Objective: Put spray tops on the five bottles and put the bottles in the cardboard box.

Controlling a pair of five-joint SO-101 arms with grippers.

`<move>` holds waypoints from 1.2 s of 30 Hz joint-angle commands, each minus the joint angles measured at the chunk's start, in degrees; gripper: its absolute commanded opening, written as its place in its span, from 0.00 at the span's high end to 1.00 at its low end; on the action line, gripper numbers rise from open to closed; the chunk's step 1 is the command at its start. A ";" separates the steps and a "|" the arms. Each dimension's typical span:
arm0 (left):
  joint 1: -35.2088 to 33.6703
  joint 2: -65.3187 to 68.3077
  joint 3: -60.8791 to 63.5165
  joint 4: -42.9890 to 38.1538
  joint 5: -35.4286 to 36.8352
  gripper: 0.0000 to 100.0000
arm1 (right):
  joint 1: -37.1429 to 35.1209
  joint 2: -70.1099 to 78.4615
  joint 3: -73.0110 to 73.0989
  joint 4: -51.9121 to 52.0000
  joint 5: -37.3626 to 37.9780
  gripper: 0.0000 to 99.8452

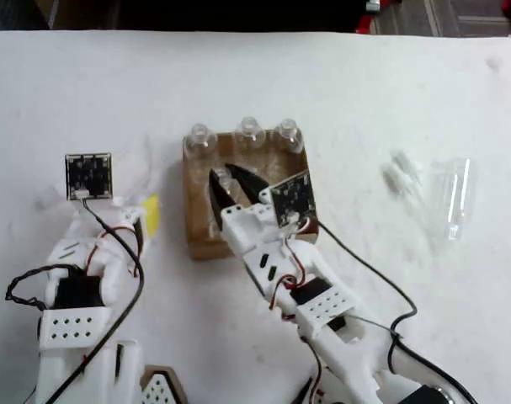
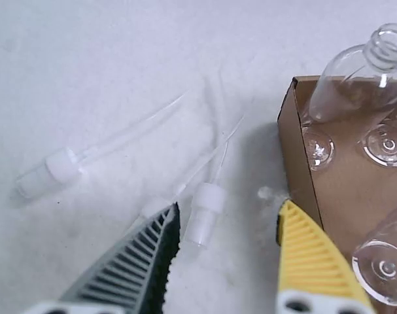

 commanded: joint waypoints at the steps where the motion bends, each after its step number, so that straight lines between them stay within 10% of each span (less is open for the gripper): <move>1: -0.66 -1.10 -0.44 -1.05 0.18 0.77 | -1.01 -0.48 -0.18 -1.54 -0.18 0.98; 36: -0.84 -1.10 -0.44 -1.23 0.18 0.77 | -7.87 -1.10 1.49 7.34 -0.09 0.71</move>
